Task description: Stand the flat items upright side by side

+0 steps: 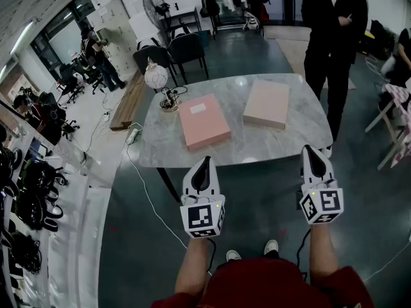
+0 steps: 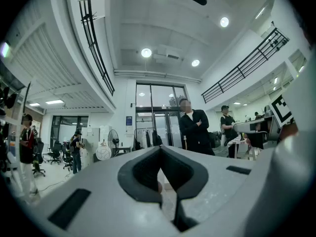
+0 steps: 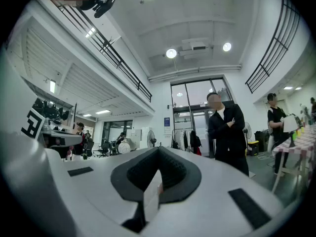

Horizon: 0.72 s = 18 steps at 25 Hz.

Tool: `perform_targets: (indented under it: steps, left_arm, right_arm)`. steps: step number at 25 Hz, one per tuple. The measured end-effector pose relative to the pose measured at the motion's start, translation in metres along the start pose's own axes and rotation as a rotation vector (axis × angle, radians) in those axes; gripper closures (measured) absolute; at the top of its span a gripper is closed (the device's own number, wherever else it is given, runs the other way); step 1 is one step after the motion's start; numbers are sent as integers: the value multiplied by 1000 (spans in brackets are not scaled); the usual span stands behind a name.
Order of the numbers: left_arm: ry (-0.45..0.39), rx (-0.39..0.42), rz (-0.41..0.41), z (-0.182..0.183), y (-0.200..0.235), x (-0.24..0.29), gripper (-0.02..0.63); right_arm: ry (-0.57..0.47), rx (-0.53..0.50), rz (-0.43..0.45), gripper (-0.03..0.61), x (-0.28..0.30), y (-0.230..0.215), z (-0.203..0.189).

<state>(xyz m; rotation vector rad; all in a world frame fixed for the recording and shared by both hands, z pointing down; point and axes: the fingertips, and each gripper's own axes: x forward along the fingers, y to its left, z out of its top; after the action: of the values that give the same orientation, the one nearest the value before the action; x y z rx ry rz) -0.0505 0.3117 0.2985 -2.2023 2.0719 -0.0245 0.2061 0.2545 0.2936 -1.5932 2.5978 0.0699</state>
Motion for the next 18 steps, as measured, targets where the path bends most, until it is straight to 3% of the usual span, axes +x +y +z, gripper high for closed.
perform_targets:
  steps: [18]
  left_arm:
    - [-11,-23,-70,-20,57,6,611]
  right_arm:
    - [15,35,-93,580,10,40,-14]
